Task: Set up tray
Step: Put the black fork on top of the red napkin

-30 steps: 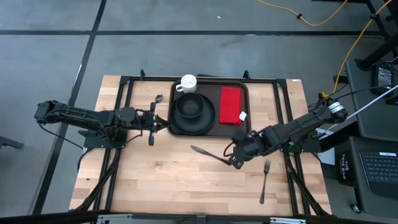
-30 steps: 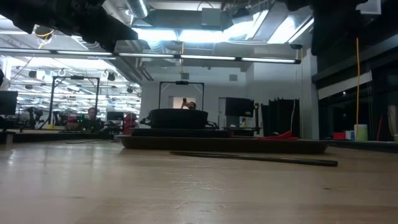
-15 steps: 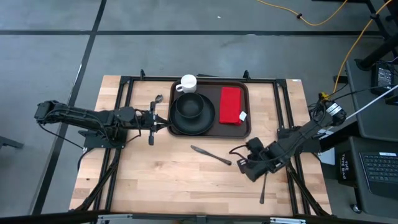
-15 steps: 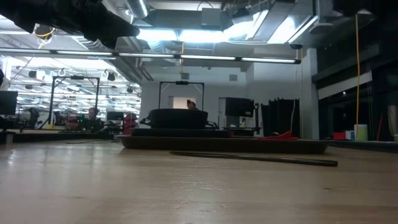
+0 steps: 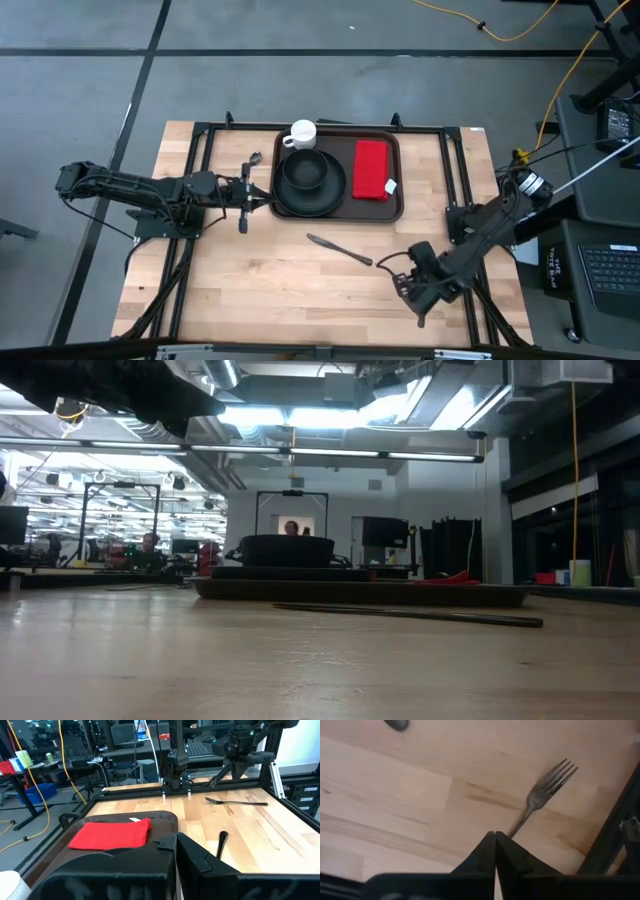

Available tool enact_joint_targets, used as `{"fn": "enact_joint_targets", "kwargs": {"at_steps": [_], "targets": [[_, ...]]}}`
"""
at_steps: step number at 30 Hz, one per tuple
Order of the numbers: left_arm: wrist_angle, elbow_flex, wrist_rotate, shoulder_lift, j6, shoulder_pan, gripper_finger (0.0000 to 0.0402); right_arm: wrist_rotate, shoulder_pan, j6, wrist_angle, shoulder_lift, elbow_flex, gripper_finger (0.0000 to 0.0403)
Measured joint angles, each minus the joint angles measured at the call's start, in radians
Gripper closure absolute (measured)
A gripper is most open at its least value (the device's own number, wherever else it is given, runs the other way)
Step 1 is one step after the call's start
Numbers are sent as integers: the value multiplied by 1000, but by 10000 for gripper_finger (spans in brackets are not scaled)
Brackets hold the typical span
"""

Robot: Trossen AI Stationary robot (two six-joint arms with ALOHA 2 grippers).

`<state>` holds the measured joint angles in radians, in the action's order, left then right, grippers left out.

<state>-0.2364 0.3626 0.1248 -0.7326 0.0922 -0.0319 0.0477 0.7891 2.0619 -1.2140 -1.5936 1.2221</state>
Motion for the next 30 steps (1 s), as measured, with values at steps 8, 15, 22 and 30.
{"fn": "enact_joint_targets", "kwargs": {"at_steps": [8,15,22,30], "targets": [[0,0,0,0,0,0,397,52,133,265,-25,-5,0,381],[2,0,0,0,-9,0,400,31,150,263,-30,-49,0,378],[9,0,0,0,-54,0,396,28,150,263,-33,-91,0,392],[5,0,0,0,-54,0,399,-16,149,265,-40,-141,0,344]]}}
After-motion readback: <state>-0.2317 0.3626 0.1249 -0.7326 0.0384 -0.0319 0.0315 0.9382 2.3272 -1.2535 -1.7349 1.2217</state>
